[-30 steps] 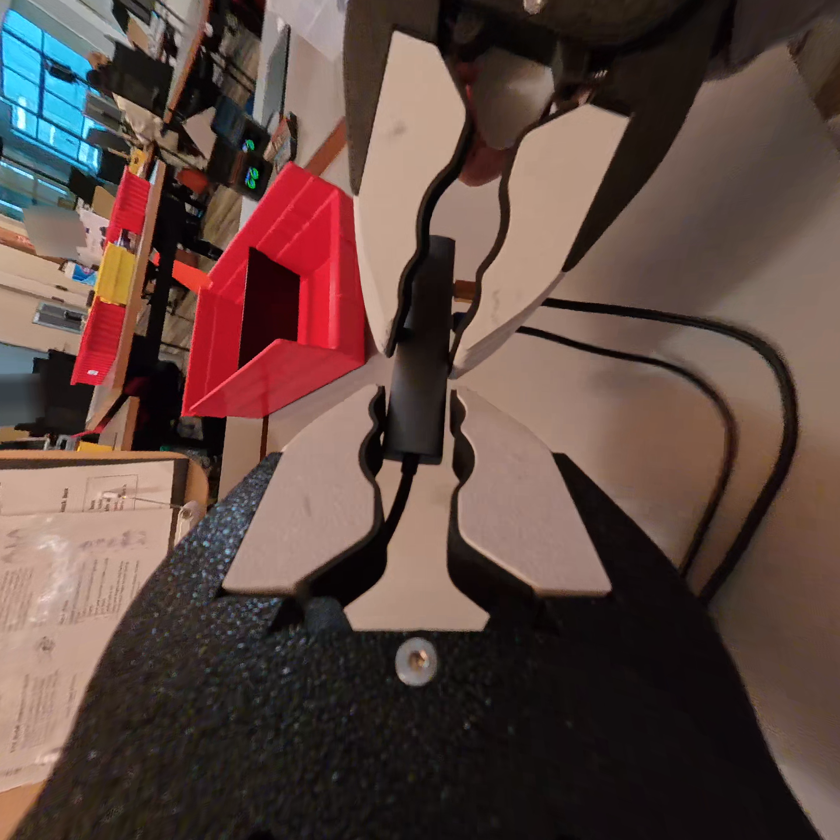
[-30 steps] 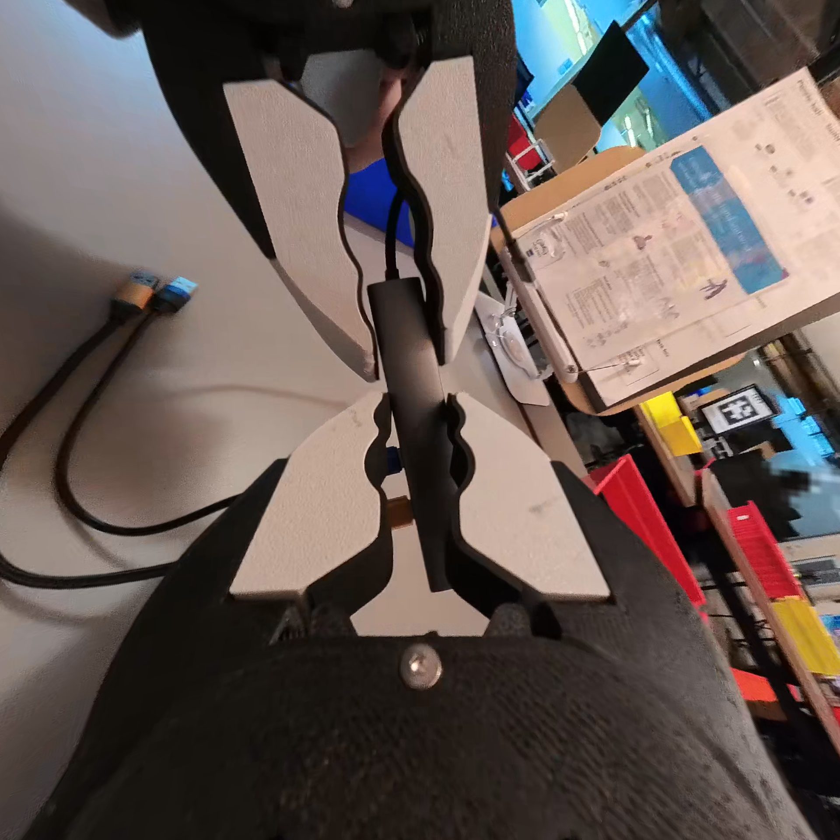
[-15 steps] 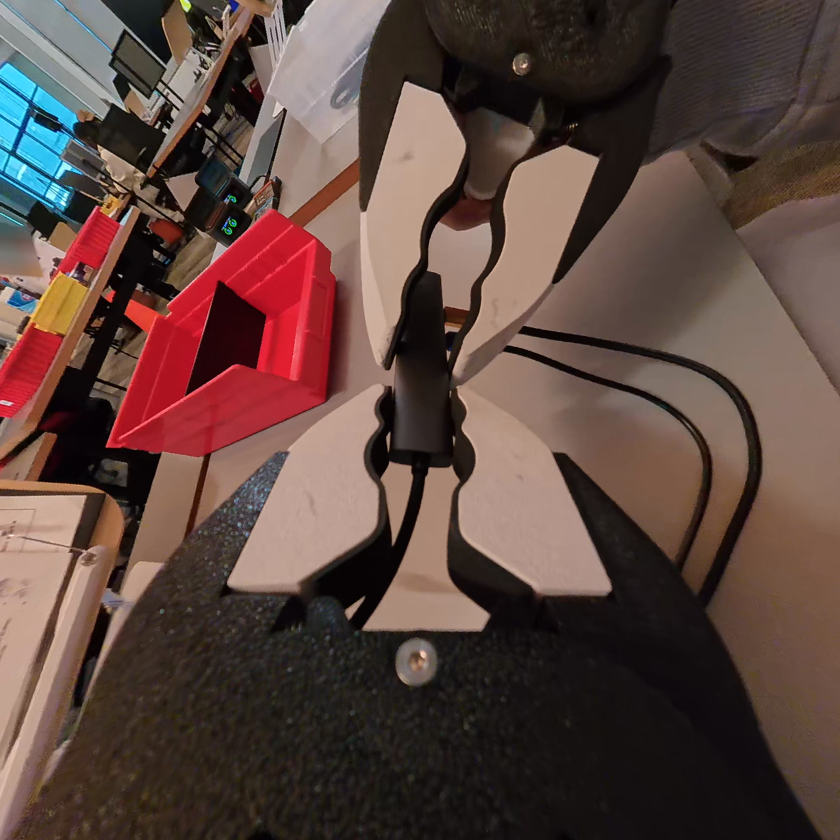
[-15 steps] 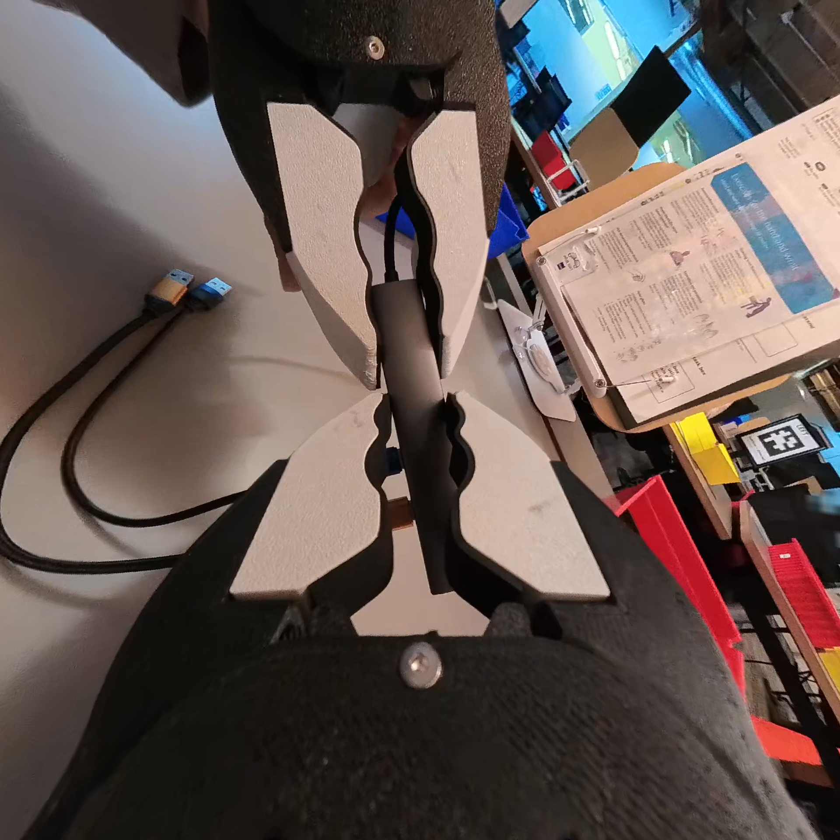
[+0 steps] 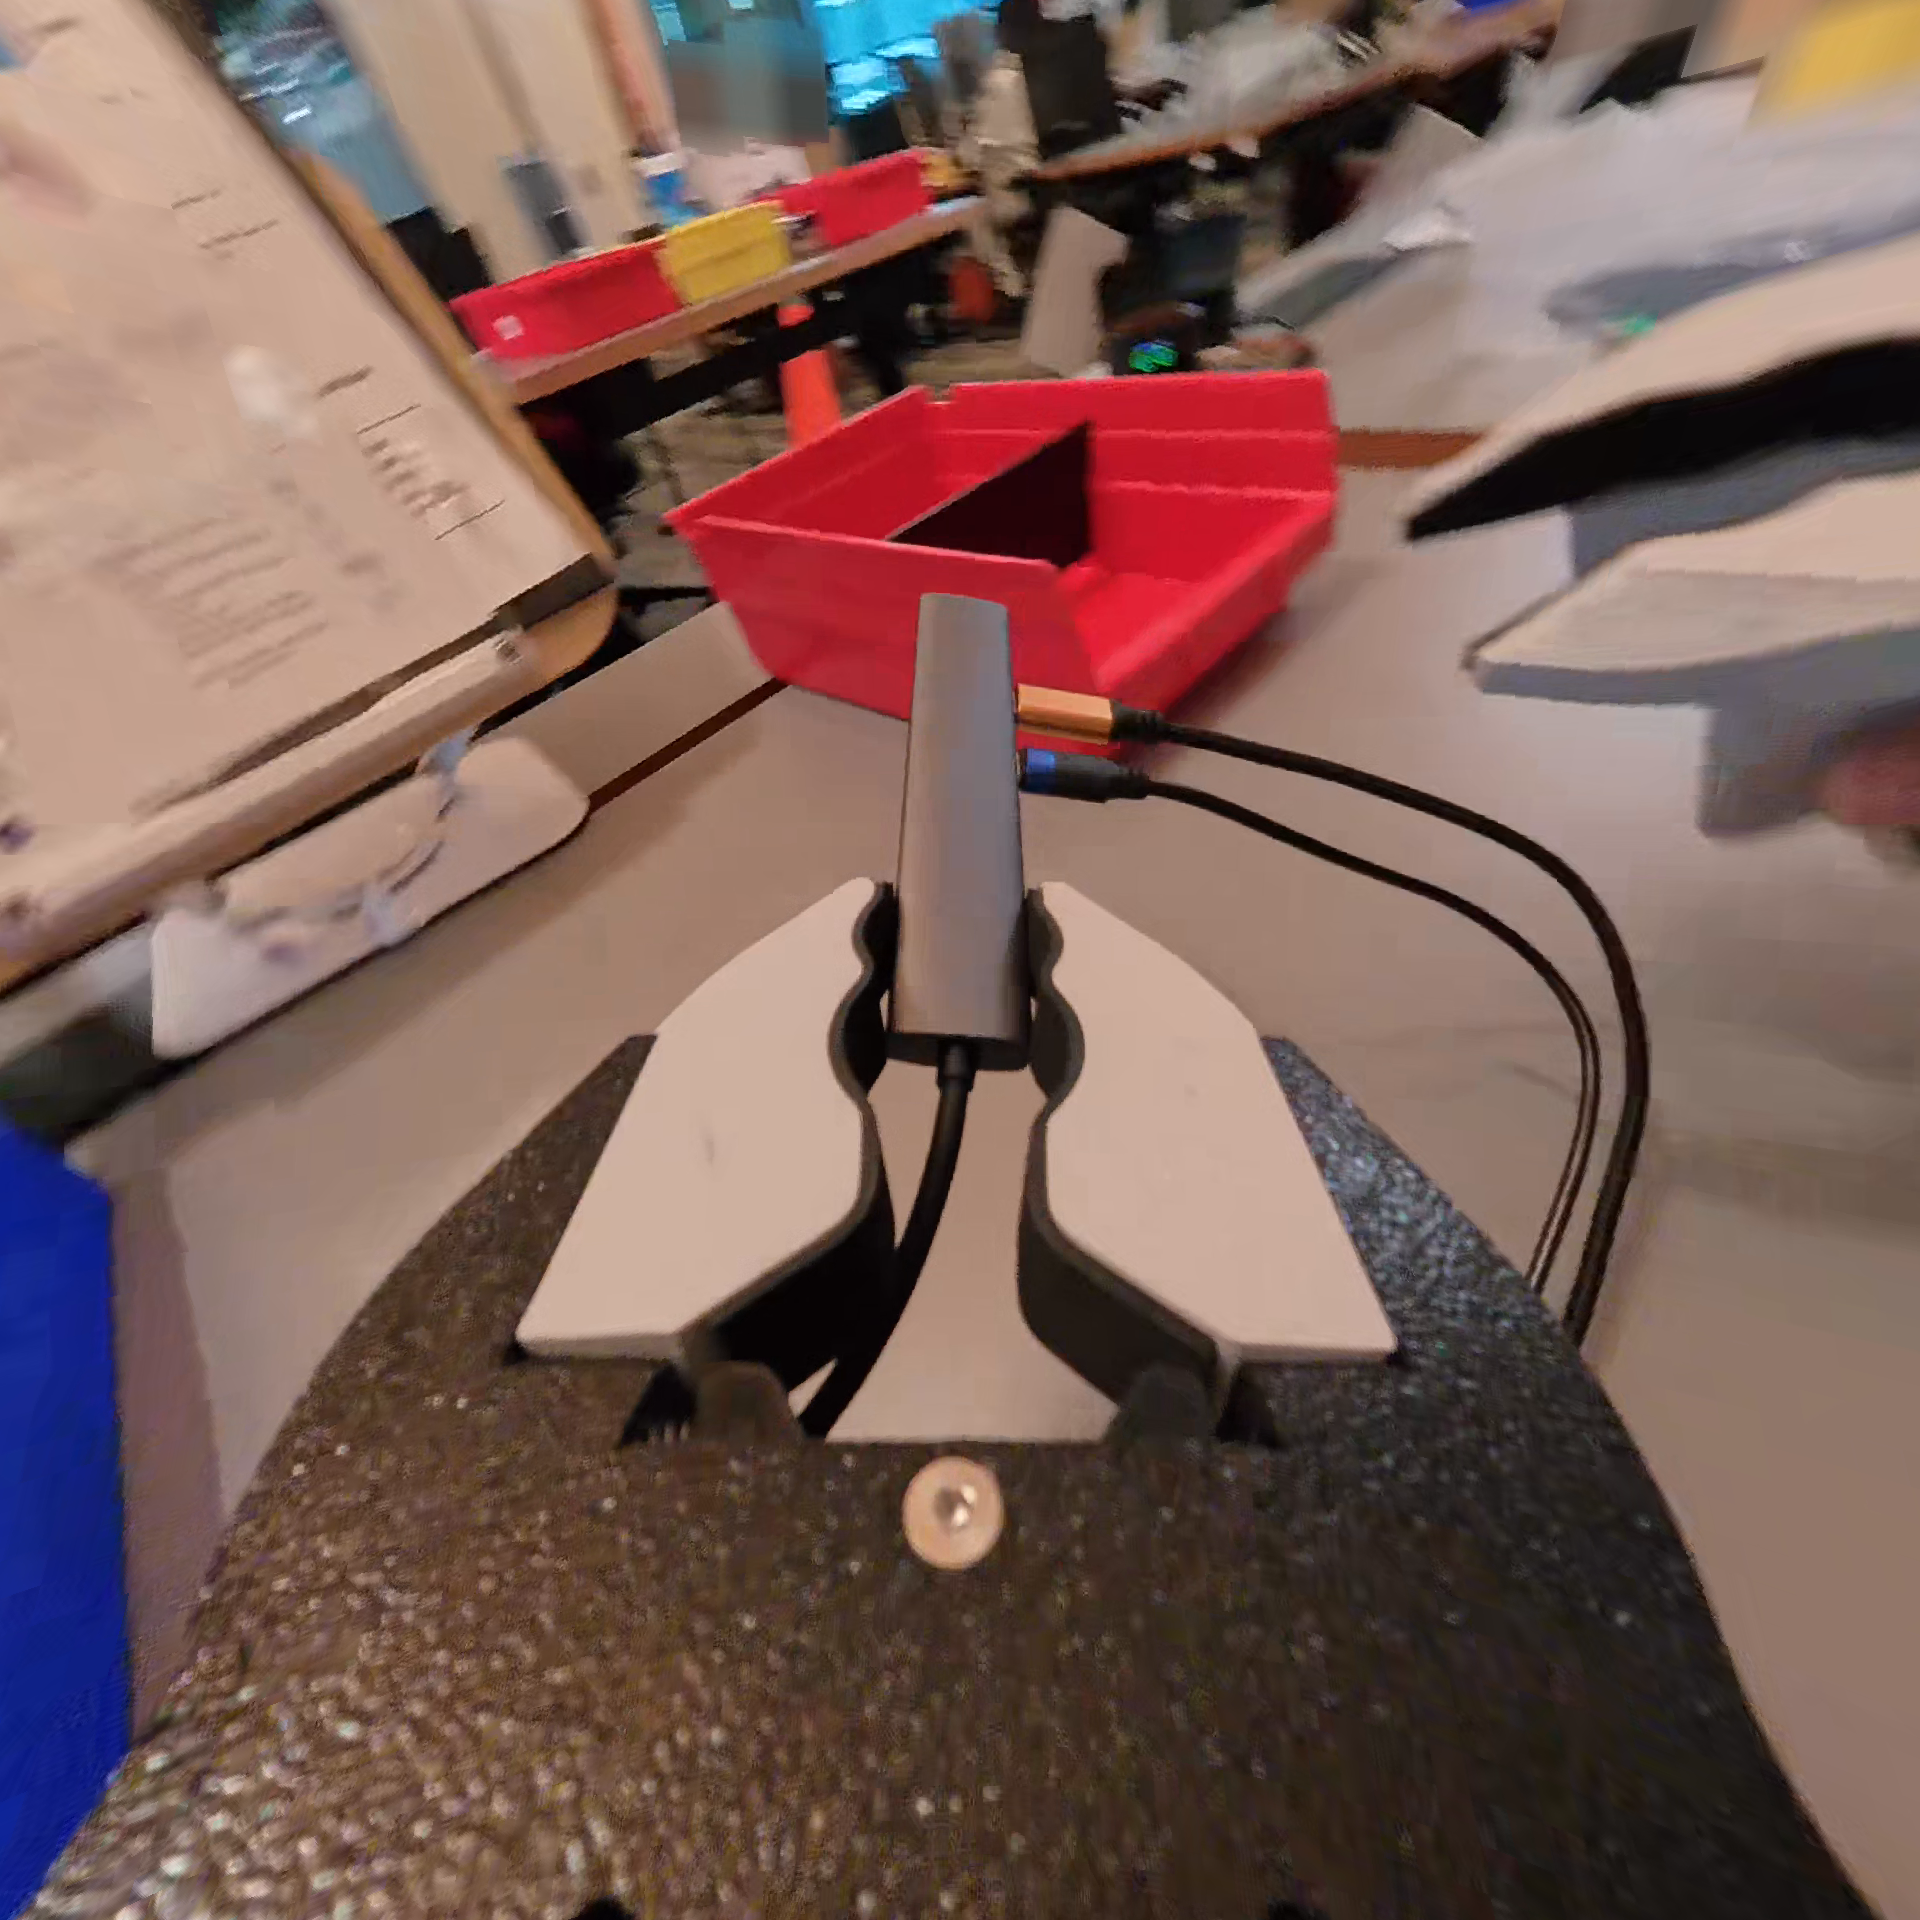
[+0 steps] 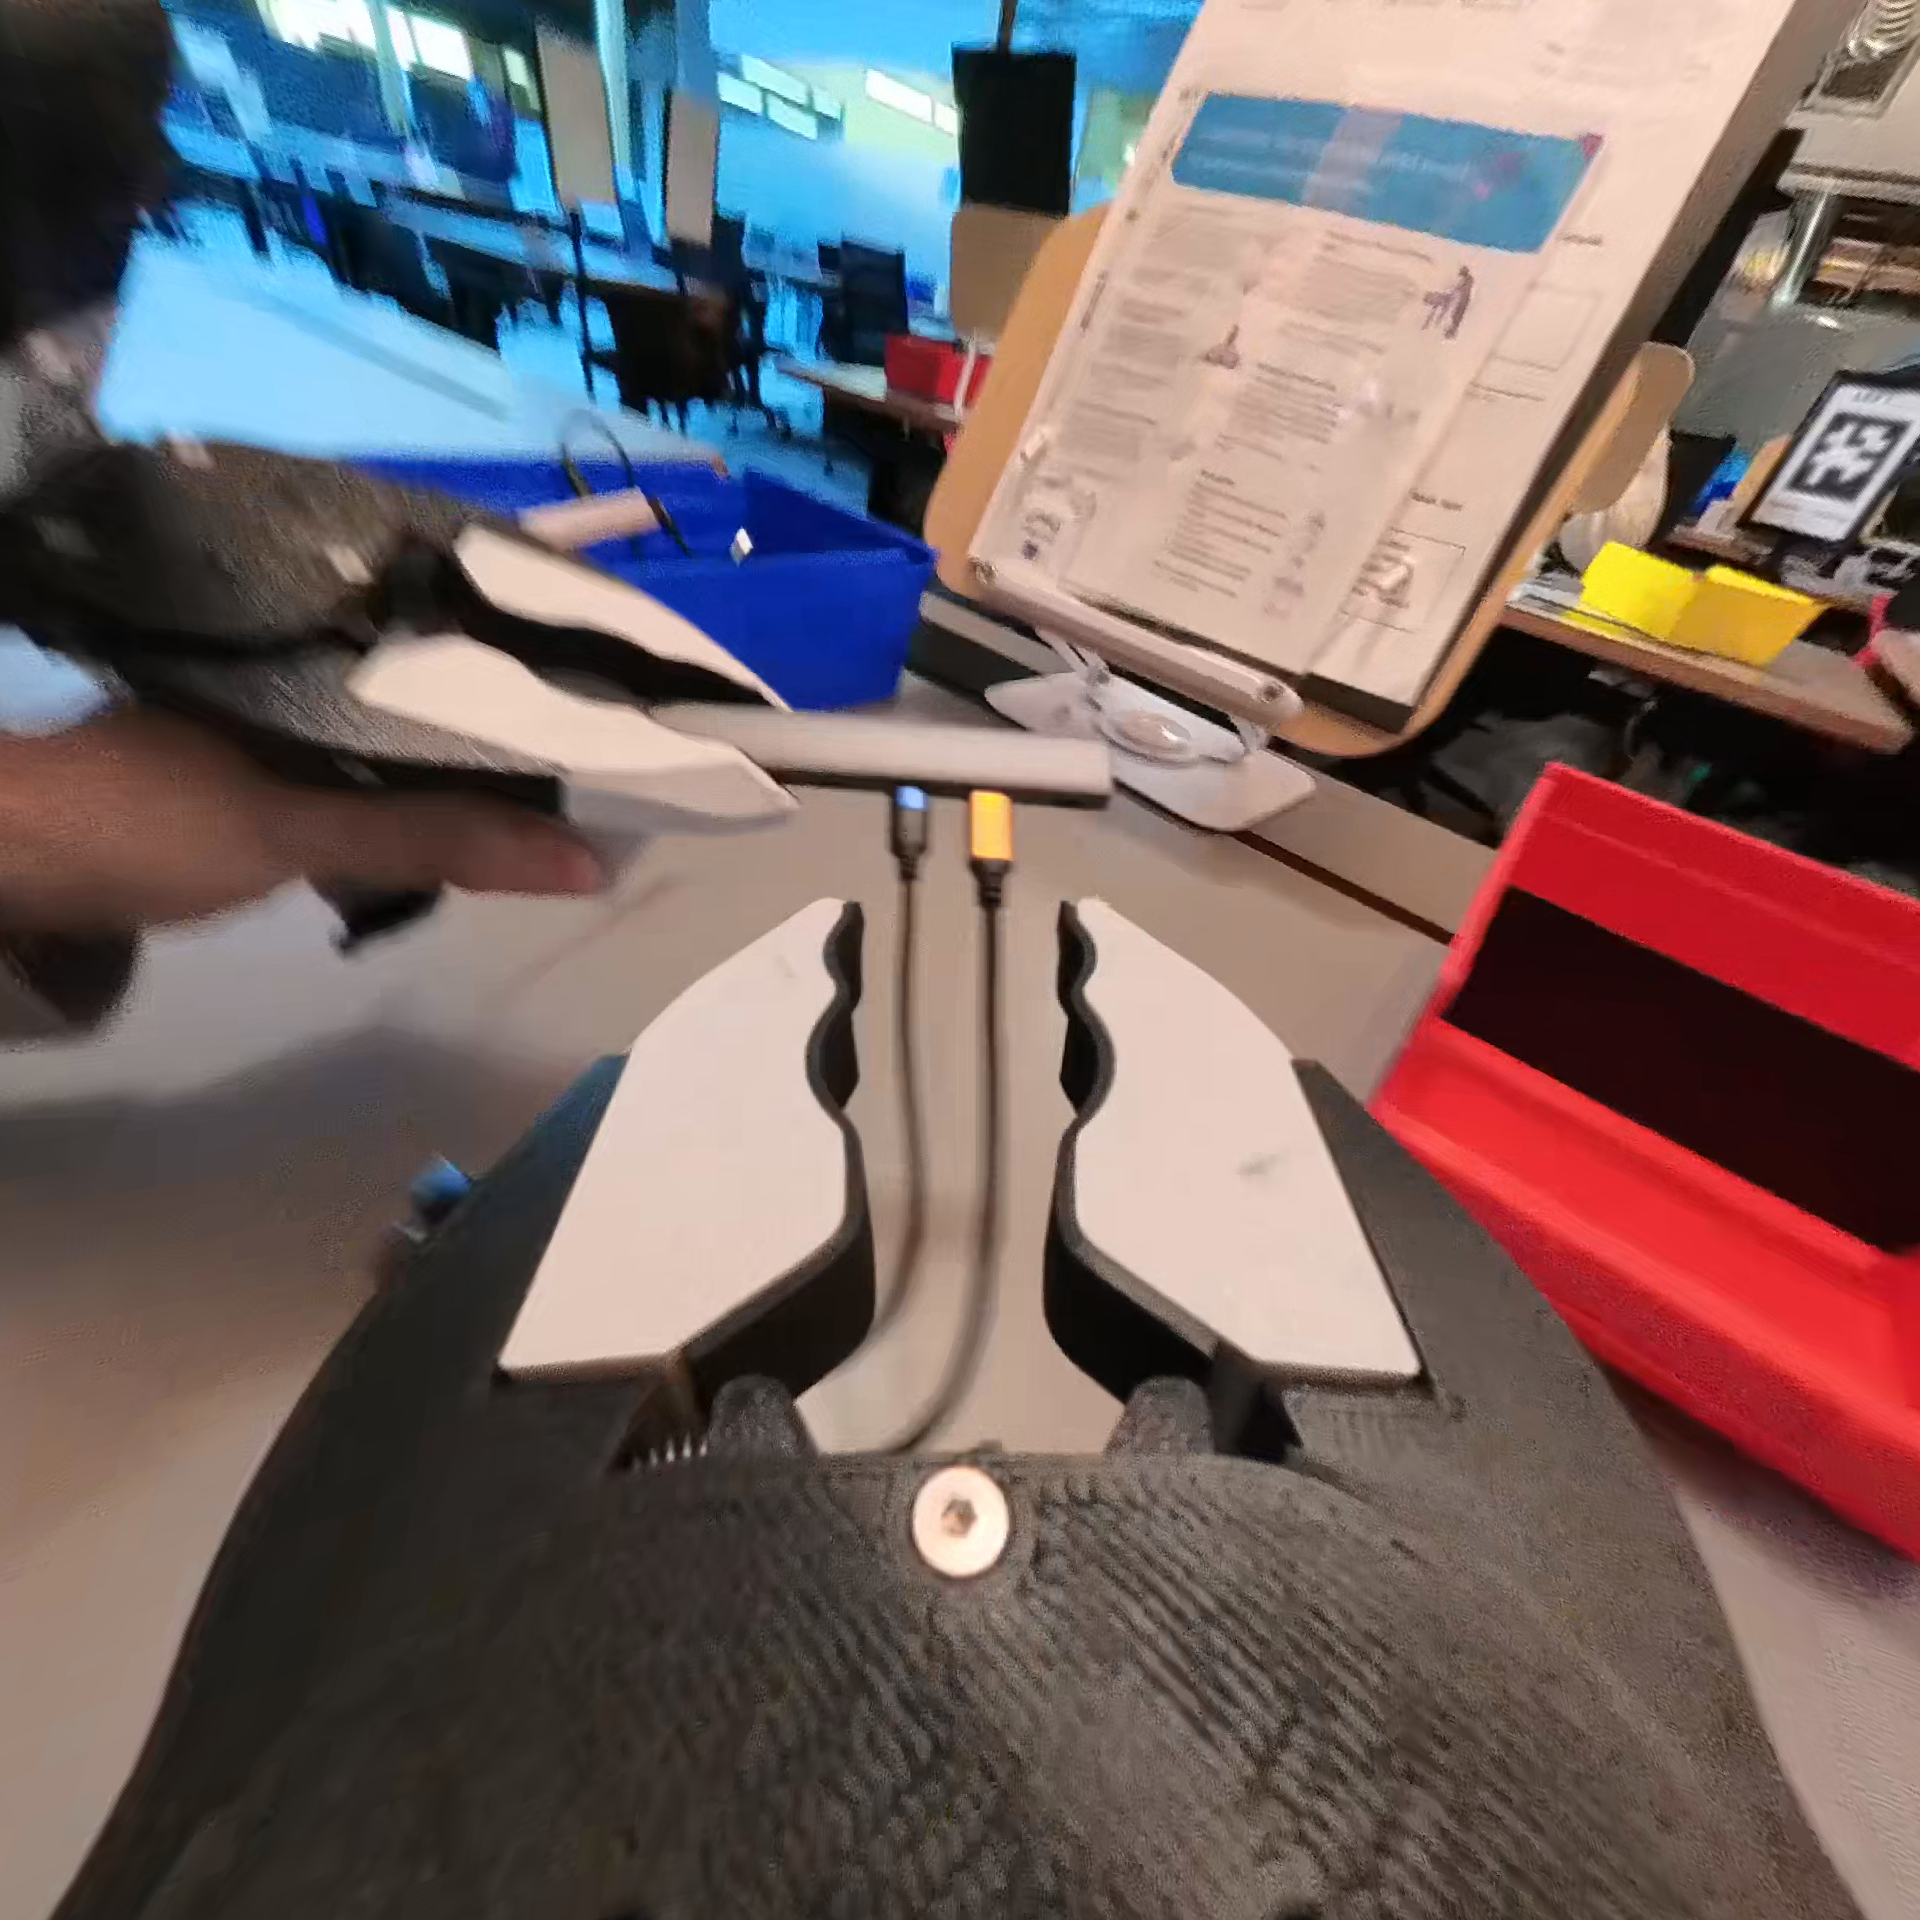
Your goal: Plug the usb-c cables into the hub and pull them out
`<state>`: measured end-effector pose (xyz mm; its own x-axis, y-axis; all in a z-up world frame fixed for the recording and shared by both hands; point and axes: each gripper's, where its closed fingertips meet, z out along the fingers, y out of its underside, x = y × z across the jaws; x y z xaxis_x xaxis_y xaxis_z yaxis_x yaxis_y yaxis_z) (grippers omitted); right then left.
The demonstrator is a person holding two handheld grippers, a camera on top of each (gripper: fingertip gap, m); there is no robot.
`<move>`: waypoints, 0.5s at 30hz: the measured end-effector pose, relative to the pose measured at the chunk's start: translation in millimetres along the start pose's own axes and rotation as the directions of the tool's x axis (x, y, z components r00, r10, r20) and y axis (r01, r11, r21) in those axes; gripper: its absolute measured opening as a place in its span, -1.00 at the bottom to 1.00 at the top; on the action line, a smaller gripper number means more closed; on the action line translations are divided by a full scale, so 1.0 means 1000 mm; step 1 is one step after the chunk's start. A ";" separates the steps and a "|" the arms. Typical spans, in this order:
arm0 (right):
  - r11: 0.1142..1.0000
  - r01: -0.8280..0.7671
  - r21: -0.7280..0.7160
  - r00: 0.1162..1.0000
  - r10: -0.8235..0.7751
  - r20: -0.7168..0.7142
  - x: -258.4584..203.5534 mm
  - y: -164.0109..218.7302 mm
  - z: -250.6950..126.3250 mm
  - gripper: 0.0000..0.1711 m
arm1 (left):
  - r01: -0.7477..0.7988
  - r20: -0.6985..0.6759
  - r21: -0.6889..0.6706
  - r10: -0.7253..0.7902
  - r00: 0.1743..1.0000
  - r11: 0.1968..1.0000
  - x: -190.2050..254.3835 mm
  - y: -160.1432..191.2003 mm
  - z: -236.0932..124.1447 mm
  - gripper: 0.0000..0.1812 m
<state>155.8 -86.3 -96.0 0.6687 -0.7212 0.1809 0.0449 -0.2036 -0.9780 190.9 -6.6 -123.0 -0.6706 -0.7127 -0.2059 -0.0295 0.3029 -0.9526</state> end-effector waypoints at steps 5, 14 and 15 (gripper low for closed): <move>0.999 0.023 -0.025 0.999 -0.023 0.034 -0.051 -0.001 0.030 -0.69 | 0.251 0.088 0.055 -0.255 0.963 0.966 -0.012 0.016 -0.013 -0.75; 0.996 -0.083 0.034 0.996 0.083 -0.016 -0.047 0.017 0.064 -0.73 | 0.260 0.070 0.088 -0.266 0.961 0.962 -0.010 0.027 -0.027 -0.75; 0.997 -0.070 0.030 0.997 0.071 -0.019 -0.047 0.019 0.065 -0.77 | 0.275 0.055 0.091 -0.281 0.958 0.957 -0.009 0.029 -0.027 -0.75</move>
<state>173.6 -12.8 -130.1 0.6563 -0.7460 0.1128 0.0198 -0.1325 -0.9910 175.9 25.2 -142.6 -0.5933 -0.8029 0.0579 -0.1454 0.0361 -0.9887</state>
